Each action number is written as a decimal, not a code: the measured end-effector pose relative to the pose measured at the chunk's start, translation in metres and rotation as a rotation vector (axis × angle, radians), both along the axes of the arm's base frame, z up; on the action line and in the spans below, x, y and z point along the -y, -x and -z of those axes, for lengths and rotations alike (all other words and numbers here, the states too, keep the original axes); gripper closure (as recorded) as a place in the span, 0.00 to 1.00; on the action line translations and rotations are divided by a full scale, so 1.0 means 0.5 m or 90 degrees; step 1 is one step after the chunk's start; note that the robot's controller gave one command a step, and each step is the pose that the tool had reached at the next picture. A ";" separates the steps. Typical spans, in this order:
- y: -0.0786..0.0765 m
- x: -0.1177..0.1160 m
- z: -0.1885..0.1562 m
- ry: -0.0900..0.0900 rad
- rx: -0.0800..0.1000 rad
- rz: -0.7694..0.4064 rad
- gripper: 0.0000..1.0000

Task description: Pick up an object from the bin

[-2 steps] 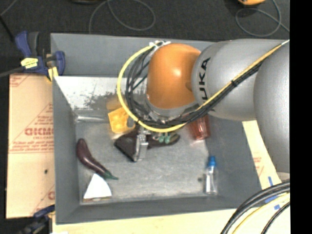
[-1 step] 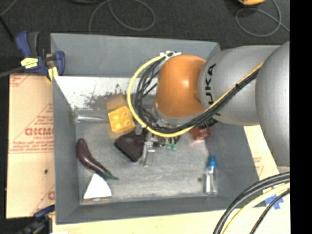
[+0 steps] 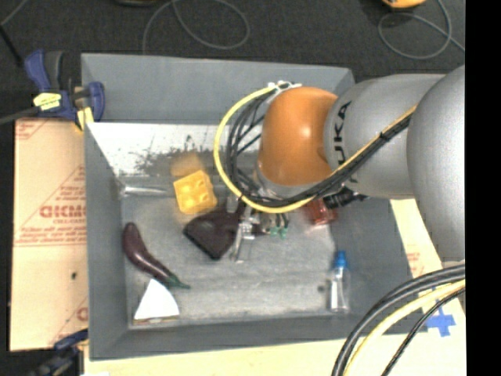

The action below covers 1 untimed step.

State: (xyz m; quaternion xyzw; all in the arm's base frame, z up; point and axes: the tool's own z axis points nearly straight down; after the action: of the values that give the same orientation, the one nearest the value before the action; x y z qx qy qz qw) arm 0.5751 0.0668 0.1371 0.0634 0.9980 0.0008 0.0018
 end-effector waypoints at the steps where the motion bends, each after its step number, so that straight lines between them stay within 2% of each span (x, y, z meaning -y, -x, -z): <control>1: 0.008 0.009 0.014 0.000 0.001 -0.023 0.00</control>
Offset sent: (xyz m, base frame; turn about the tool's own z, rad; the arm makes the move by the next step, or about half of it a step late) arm -0.0109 0.0041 -0.0336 0.0463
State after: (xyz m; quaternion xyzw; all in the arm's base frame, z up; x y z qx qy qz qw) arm 0.5713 0.0624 0.1302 0.0454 0.9990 0.0006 0.0030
